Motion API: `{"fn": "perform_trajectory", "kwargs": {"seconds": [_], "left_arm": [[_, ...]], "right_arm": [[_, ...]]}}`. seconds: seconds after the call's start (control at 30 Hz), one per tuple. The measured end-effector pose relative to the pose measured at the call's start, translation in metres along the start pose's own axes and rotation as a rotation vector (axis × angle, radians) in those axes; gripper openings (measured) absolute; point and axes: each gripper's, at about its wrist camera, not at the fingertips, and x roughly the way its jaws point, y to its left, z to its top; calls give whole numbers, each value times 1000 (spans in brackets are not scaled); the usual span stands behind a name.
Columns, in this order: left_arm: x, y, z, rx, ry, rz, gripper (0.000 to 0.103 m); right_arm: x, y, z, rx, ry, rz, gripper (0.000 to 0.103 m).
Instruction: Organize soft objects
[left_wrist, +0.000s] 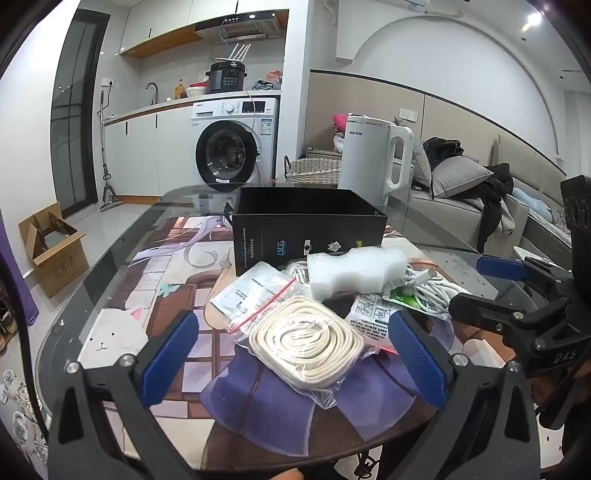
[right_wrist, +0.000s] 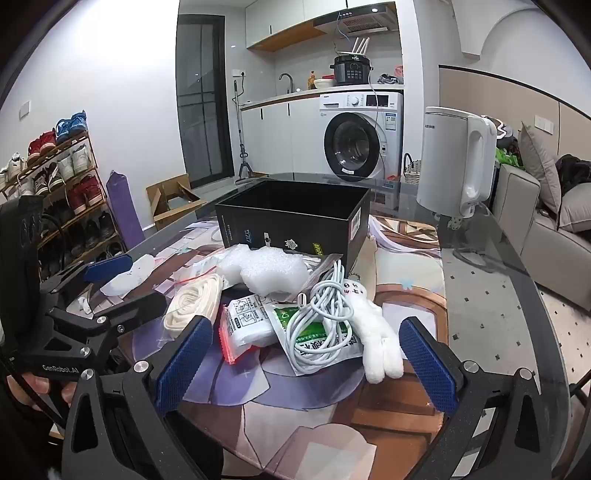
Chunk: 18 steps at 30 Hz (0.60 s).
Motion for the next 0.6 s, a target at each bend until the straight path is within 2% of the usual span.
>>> {"fn": "perform_trajectory", "kwargs": {"seconds": [0.6], "left_arm": [[1, -2, 0, 5, 7, 2, 103]], "right_arm": [[1, -4, 0, 2, 9, -9, 103]]}}
